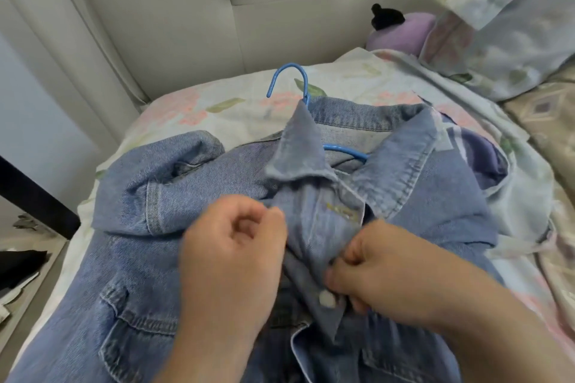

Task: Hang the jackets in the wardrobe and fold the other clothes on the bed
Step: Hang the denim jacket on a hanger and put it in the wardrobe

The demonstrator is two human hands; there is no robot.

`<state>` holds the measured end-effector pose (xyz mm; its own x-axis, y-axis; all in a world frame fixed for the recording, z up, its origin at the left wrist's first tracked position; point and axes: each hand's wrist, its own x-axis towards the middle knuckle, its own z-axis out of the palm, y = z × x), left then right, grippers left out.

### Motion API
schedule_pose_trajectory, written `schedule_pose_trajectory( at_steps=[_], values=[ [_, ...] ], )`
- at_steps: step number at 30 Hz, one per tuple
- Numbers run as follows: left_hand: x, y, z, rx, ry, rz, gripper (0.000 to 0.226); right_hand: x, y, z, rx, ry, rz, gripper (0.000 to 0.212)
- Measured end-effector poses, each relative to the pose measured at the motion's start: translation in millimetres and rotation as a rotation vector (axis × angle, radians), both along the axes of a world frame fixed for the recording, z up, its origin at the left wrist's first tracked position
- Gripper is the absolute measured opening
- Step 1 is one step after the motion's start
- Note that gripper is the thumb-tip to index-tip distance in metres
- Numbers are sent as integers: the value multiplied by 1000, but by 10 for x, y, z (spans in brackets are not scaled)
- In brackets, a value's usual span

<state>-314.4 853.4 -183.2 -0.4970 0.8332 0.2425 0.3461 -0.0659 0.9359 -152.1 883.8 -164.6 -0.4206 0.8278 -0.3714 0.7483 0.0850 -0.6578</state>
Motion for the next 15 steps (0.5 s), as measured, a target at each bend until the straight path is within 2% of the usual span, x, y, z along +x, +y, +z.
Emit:
schedule_pose_trajectory(
  at_steps=[3,5,7,9,10,12,13,15],
  values=[
    [-115,69,253,194,300,-48,24,26,-106,216,31,-182,183,33],
    [-130,151,297,169,449,-236,46,73,-161,318,62,-189,196,28],
    [-138,226,273,61,578,-401,61,115,-169,353,233,-85,62,15],
    [-152,293,229,-43,698,-506,60,157,-118,297,510,228,-236,5],
    [-164,320,240,-60,753,-538,57,163,-79,249,679,345,-328,9],
    [-183,411,321,-18,880,-554,48,108,10,123,909,306,-327,35],
    [-174,474,381,14,961,-555,45,76,58,17,939,242,-287,46],
    [-138,627,487,4,1109,-595,44,54,143,-135,862,101,-216,57]
  ],
)
